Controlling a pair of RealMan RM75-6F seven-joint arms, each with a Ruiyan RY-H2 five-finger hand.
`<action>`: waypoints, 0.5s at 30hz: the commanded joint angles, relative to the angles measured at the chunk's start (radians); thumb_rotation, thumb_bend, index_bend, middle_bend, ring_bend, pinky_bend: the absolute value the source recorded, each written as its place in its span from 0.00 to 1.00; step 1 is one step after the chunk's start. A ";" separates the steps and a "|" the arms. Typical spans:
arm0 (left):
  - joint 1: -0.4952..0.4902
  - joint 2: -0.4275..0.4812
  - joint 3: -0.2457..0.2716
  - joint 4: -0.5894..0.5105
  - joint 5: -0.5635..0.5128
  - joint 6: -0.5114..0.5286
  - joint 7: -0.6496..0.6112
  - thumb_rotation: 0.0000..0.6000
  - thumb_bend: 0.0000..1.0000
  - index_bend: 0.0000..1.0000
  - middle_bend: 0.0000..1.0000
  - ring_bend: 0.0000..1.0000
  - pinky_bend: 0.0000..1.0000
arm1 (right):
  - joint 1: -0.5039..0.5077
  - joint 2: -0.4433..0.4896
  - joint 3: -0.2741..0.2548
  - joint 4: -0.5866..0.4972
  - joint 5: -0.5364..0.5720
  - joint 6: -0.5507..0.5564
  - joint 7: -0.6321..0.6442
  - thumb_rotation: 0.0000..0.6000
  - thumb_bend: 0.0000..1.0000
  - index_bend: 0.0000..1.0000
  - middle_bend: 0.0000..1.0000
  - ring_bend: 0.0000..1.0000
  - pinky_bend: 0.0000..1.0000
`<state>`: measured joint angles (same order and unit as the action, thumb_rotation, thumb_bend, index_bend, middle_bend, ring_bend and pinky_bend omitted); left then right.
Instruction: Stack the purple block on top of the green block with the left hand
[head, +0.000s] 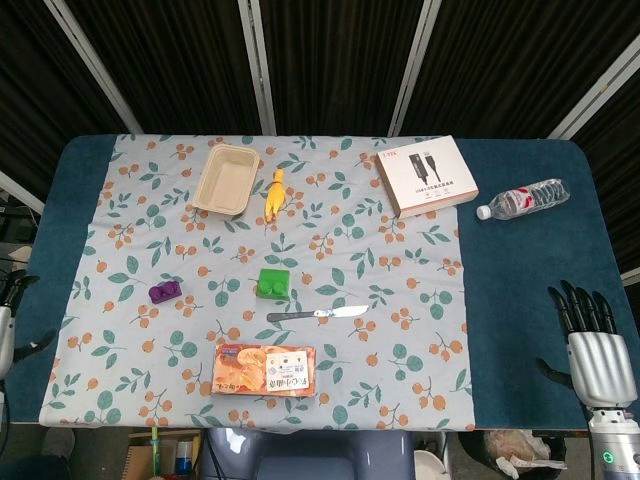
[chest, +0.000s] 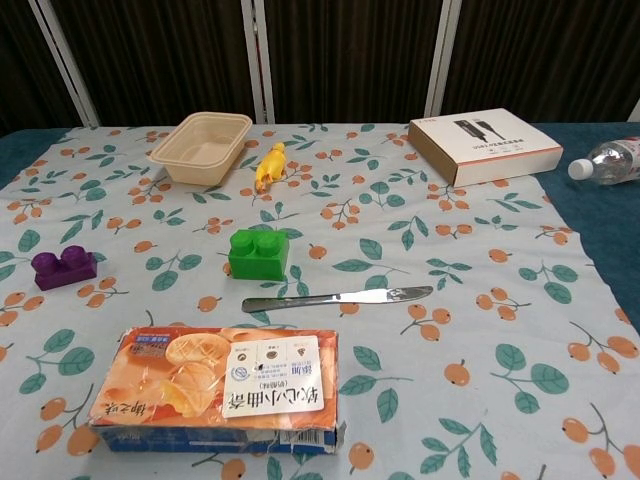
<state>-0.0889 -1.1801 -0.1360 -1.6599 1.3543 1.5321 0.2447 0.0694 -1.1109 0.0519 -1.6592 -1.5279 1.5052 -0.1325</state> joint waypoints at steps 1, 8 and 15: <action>-0.040 -0.028 -0.043 -0.039 -0.051 -0.020 0.077 1.00 0.17 0.30 0.21 0.00 0.00 | 0.000 0.001 -0.003 -0.001 -0.006 0.001 0.003 1.00 0.08 0.06 0.01 0.00 0.00; -0.144 -0.067 -0.127 -0.062 -0.230 -0.128 0.255 1.00 0.18 0.30 0.24 0.00 0.00 | 0.001 0.000 -0.005 -0.001 -0.008 -0.004 -0.001 1.00 0.08 0.06 0.01 0.00 0.00; -0.238 -0.138 -0.150 0.019 -0.365 -0.216 0.389 1.00 0.18 0.27 0.21 0.00 0.00 | 0.000 -0.001 -0.002 0.001 -0.001 -0.006 -0.002 1.00 0.08 0.06 0.01 0.00 0.00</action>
<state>-0.2991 -1.2919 -0.2752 -1.6682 1.0202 1.3410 0.6036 0.0696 -1.1112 0.0496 -1.6588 -1.5288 1.4994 -0.1343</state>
